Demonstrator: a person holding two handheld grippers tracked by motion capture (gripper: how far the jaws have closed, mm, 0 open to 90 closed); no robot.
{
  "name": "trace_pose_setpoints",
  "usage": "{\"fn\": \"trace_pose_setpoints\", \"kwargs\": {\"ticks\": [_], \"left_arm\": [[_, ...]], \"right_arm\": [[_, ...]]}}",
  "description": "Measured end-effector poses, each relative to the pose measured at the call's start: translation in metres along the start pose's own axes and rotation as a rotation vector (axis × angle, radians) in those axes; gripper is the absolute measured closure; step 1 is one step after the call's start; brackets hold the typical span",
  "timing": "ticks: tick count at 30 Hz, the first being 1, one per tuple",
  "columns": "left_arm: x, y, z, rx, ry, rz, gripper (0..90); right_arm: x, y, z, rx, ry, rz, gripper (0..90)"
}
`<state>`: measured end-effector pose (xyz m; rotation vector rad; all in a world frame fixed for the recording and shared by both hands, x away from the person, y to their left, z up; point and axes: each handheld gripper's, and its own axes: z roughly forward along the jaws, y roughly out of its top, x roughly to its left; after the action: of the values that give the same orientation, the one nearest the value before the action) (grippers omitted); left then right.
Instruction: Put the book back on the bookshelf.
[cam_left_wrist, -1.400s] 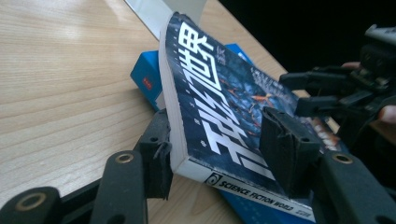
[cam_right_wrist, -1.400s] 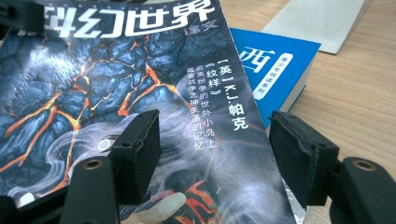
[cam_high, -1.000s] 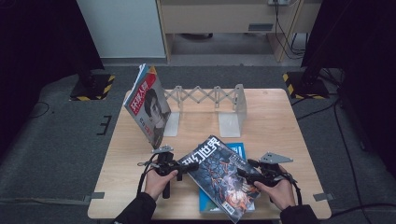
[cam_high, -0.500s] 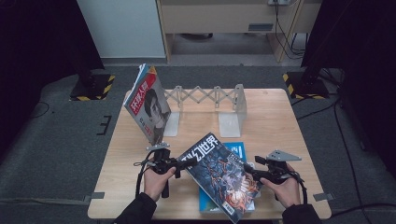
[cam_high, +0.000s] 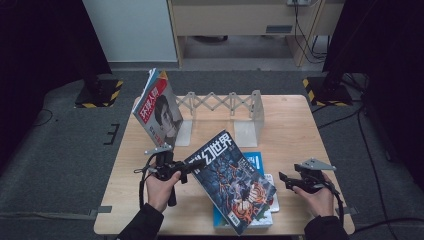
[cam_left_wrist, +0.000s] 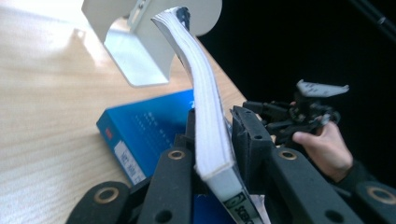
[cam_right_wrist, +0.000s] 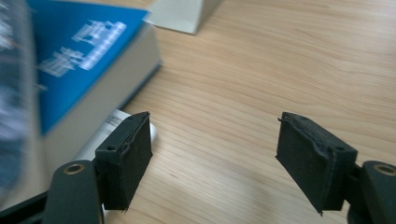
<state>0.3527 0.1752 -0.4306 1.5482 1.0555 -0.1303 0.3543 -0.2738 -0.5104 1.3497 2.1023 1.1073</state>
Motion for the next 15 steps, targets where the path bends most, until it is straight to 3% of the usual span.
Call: {"fn": "trace_pose_setpoints", "kwargs": {"ticks": [8,15], "left_arm": [[-0.008,0.018,-0.014,-0.060,-0.024,-0.026,81.2],[-0.014,0.031,-0.021,-0.087,-0.024,-0.022,81.9]], "right_arm": [[-0.012,-0.008,0.005,0.088,-0.078,-0.029,22.7],[-0.014,-0.013,0.008,0.142,-0.086,-0.034,21.1]]}}
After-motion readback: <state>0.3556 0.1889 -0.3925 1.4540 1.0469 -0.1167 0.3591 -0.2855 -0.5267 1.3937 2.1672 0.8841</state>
